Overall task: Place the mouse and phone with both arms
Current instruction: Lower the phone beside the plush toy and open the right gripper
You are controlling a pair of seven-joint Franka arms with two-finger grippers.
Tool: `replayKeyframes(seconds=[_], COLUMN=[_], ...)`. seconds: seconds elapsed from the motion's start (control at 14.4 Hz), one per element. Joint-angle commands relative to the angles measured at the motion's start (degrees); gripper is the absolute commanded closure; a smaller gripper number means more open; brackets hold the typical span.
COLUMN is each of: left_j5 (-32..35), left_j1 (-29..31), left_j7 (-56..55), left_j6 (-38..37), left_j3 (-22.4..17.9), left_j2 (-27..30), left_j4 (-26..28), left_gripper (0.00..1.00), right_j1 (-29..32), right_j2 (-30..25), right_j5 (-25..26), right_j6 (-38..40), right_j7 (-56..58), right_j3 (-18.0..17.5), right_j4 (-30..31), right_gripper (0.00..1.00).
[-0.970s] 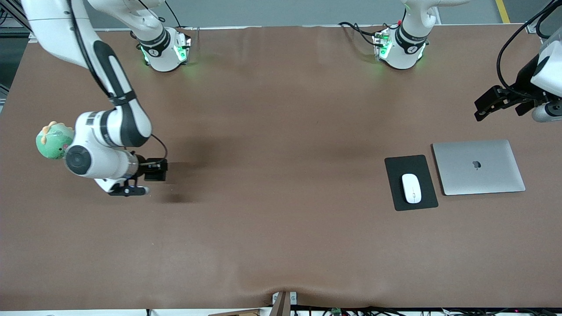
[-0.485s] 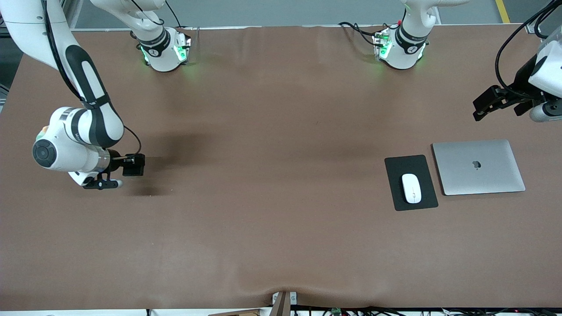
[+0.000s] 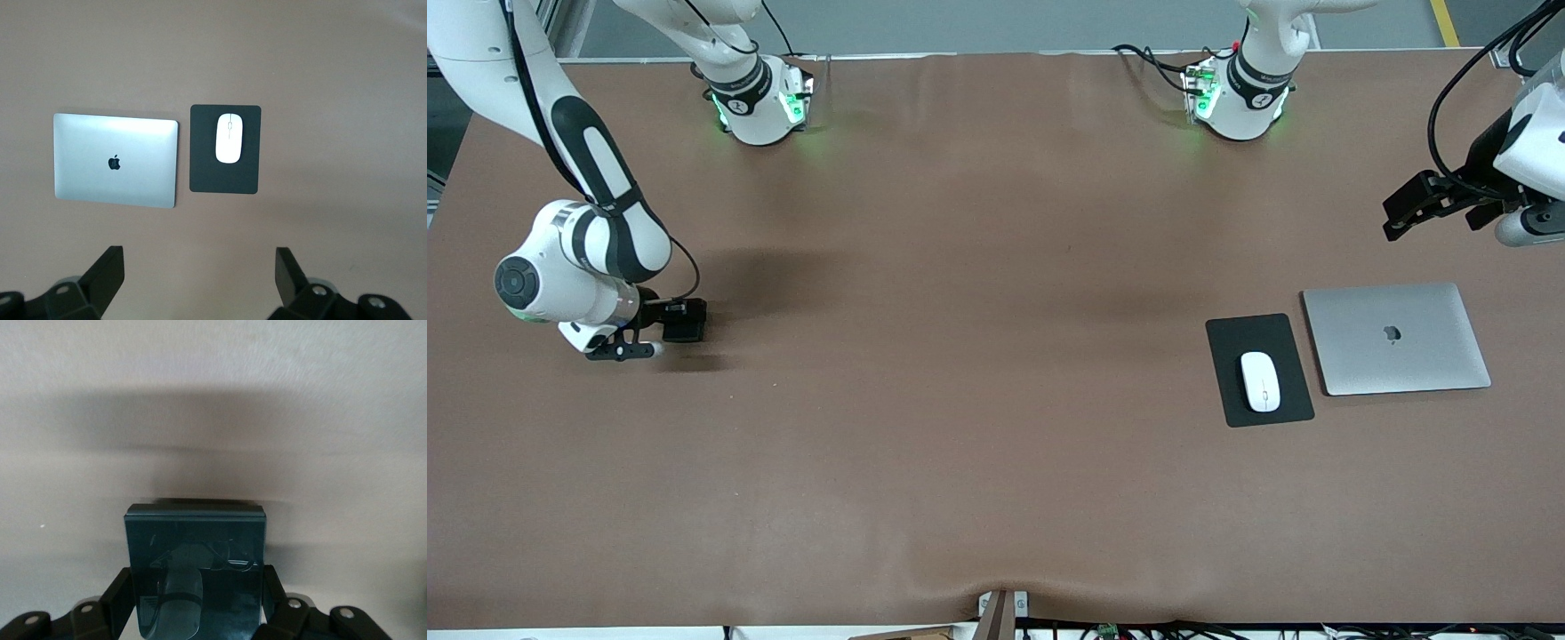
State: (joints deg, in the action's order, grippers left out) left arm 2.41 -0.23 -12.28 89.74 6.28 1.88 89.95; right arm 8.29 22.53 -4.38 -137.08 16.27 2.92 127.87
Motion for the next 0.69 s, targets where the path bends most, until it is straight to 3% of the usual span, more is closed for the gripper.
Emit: replayKeyframes(seconds=[0.0, 0.07, 0.28, 0.62], left_j5=[-1.0, -1.0, -0.9, -0.7], left_j1=[0.5, 0.5, 0.3, 0.2], left_j7=[1.2, 1.2, 1.1, 0.8], left_j6=[-1.3, -1.3, -1.2, -0.7], left_j3=[0.2, 0.2, 0.2, 0.2], left_j2=[0.8, 0.8, 0.3, 0.0], left_j4=[-0.3, -0.5, -0.7, -0.7], left_gripper=[0.00, 0.00, 0.00, 0.00], right_j1=[1.1, 1.6, 1.5, -0.7], right_j2=[-0.7, -0.4, -0.9, -1.0], right_j5=[1.0, 1.0, 0.9, 0.6], right_j6=[-0.5, -0.2, 2.9, 22.1], right_j7=[0.2, 0.2, -0.5, -0.6], right_j3=[-1.0, -1.0, -1.1, -1.5], right_j4=[1.1, 1.0, -1.2, -18.5], right_gripper=[0.21, 0.00, 0.00, 0.00])
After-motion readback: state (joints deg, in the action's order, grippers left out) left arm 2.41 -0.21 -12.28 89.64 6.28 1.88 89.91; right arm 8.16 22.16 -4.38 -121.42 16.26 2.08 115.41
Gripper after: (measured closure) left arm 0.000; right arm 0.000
